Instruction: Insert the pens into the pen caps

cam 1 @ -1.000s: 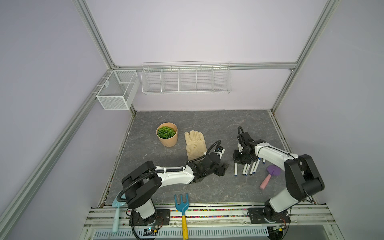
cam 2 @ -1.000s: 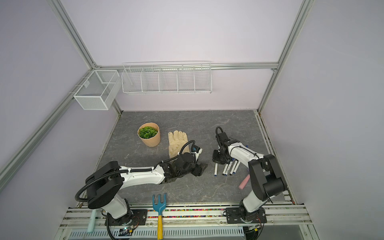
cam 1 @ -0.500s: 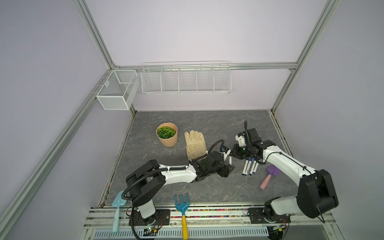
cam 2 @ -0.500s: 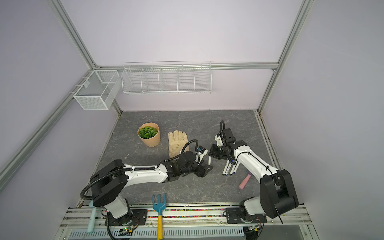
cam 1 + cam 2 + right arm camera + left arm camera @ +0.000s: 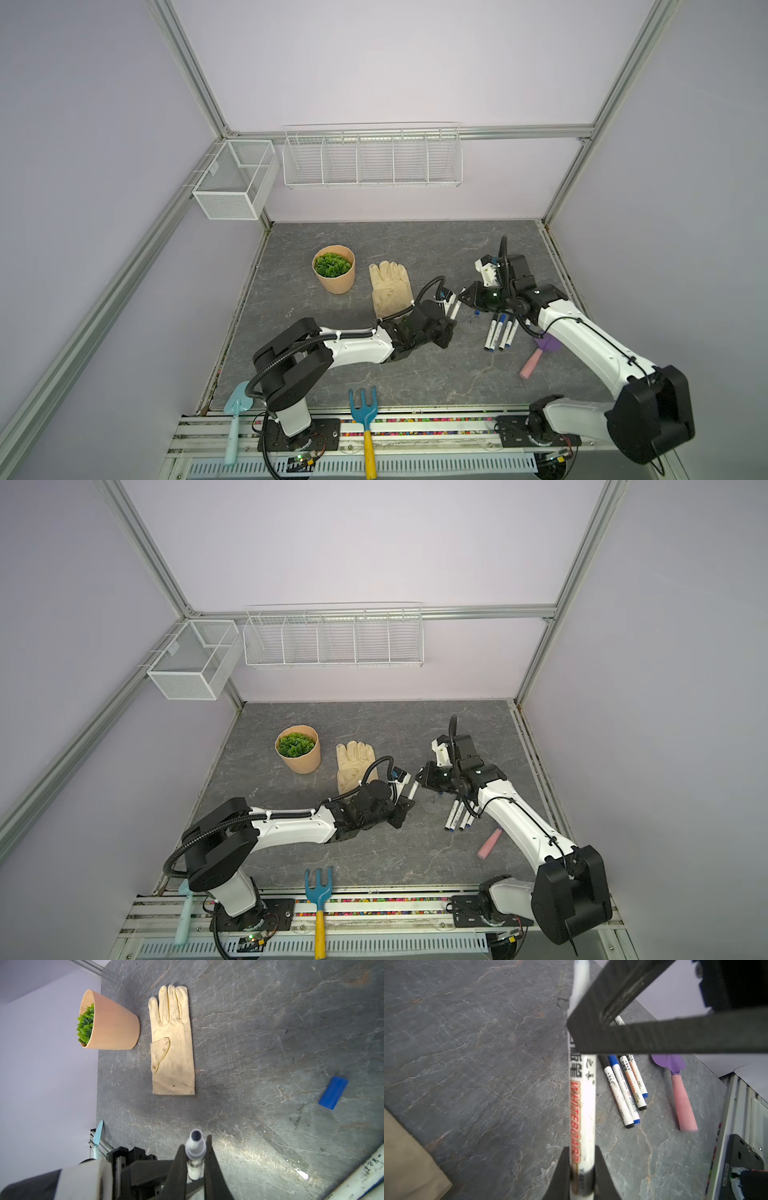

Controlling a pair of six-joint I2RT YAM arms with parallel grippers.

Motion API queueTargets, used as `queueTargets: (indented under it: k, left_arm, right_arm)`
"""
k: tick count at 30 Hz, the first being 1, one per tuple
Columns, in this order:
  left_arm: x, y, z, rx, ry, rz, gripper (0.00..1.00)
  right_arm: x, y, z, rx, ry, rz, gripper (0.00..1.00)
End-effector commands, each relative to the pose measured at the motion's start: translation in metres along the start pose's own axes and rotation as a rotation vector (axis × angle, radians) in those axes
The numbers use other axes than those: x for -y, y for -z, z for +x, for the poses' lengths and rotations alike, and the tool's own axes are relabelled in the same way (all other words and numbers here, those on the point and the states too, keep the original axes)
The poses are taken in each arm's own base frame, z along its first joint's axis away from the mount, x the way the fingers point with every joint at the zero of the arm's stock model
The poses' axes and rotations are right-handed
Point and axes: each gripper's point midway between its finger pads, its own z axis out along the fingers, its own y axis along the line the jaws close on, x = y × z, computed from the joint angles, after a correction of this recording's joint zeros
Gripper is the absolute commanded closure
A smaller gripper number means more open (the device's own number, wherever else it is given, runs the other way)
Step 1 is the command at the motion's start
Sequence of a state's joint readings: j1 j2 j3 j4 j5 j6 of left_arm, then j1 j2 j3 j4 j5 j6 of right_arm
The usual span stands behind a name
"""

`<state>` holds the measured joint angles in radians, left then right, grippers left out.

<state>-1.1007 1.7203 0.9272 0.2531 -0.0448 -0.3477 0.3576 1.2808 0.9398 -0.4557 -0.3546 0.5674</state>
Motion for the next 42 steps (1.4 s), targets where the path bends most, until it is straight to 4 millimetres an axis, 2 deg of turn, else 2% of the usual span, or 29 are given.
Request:
queueTargets:
  k: [1, 3, 6, 10, 13, 17, 22, 28, 35, 37, 42]
  left_arm:
    - [0.013, 0.009, -0.026, 0.098, -0.010, 0.026, 1.00]
    - [0.007, 0.014, -0.023, 0.108, -0.005, -0.002, 1.00]
    - [-0.009, 0.018, -0.012, 0.083, -0.001, -0.074, 1.00]
    - [-0.020, 0.025, 0.003, 0.061, -0.003, -0.109, 1.00]
    - [-0.022, 0.033, 0.008, 0.074, 0.013, -0.106, 1.00]
    - [-0.022, 0.040, 0.011, 0.088, 0.013, -0.104, 1.00]
    - [-0.019, 0.042, 0.015, 0.079, -0.001, -0.102, 1.00]
    - [-0.015, 0.046, 0.015, 0.087, -0.012, -0.084, 1.00]
    - [-0.013, 0.052, 0.017, 0.085, -0.023, -0.064, 1.00]
    - [-0.013, 0.054, 0.018, 0.085, -0.022, -0.064, 1.00]
    - [-0.015, 0.055, 0.022, 0.076, -0.026, -0.068, 1.00]
  right_arm:
    - [0.004, -0.002, 0.013, -0.040, 0.010, 0.013, 0.92]
    - [0.010, 0.001, 0.008, -0.027, 0.003, 0.057, 0.86]
    - [0.034, 0.006, 0.000, -0.001, -0.033, 0.184, 0.65]
    - [0.073, 0.006, -0.001, -0.007, -0.069, 0.378, 0.61]
    - [0.101, -0.003, 0.003, -0.042, -0.077, 0.499, 0.61]
    - [0.119, -0.019, 0.003, -0.074, -0.085, 0.558, 0.61]
    - [0.132, -0.039, -0.002, -0.104, -0.090, 0.597, 0.61]
    - [0.149, -0.053, -0.007, -0.115, -0.088, 0.652, 0.62]
    - [0.159, -0.075, -0.010, -0.128, -0.089, 0.650, 0.65]
    - [0.160, -0.079, -0.010, -0.131, -0.085, 0.647, 0.69]
    - [0.158, -0.082, -0.005, -0.139, -0.093, 0.614, 0.90]
